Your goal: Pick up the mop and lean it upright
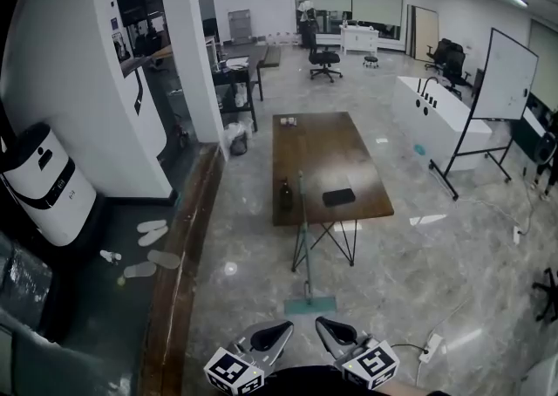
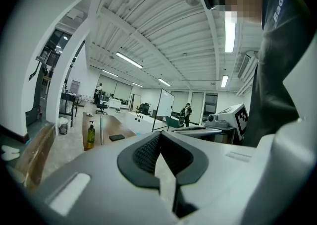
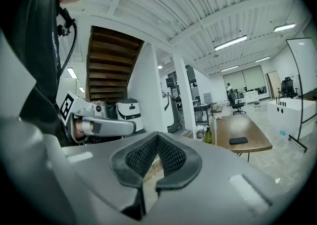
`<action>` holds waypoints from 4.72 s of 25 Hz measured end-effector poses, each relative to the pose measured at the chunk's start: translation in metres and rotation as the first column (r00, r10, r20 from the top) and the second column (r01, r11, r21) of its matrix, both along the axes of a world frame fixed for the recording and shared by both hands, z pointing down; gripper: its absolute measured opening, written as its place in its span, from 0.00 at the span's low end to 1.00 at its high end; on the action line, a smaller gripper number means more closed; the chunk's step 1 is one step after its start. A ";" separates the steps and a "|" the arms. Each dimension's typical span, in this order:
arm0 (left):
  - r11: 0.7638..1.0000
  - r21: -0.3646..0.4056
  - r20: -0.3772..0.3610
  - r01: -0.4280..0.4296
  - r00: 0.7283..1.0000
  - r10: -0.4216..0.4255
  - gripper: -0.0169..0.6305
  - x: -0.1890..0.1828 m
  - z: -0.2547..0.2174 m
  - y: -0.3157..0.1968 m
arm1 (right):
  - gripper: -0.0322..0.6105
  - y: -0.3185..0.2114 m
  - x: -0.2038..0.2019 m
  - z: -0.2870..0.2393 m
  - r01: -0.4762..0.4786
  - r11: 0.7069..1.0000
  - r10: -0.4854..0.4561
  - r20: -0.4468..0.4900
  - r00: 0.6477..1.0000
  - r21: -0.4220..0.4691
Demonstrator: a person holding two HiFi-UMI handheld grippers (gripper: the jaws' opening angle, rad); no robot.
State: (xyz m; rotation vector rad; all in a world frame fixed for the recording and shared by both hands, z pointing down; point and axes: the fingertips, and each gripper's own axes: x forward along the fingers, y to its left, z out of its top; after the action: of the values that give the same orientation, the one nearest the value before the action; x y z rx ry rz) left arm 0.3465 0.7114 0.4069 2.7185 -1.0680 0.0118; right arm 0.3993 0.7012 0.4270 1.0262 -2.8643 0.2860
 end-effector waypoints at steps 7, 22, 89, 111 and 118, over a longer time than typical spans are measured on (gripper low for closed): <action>0.999 -0.020 0.005 0.034 0.999 -0.034 0.05 0.011 0.005 -0.009 | 0.05 -0.011 0.015 -0.002 0.028 1.000 -0.028 0.051 0.998 -0.012; 0.992 -0.060 0.027 0.109 0.994 -0.108 0.05 0.055 0.012 -0.046 | 0.06 -0.058 0.061 0.018 0.111 0.989 -0.098 0.135 0.986 -0.093; 0.897 -0.092 0.106 0.432 0.900 -0.423 0.05 -0.142 0.004 -0.268 | 0.27 -0.547 -0.047 0.286 -0.259 0.907 0.072 -0.484 0.872 -0.332; 0.945 -0.023 0.014 0.325 0.946 -0.325 0.05 -0.132 -0.007 -0.279 | 0.21 -0.402 -0.034 0.212 -0.139 0.945 0.026 -0.354 0.935 -0.295; 0.958 -0.011 -0.028 0.286 0.958 -0.286 0.05 -0.130 -0.005 -0.281 | 0.21 -0.389 -0.047 0.133 -0.095 0.969 0.036 -0.254 0.967 -0.227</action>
State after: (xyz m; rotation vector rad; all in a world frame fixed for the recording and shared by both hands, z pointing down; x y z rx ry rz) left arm 0.2160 0.4304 0.4021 2.5226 -1.4383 -0.0704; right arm 0.3522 0.3121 0.5602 1.0308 -2.5046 0.4577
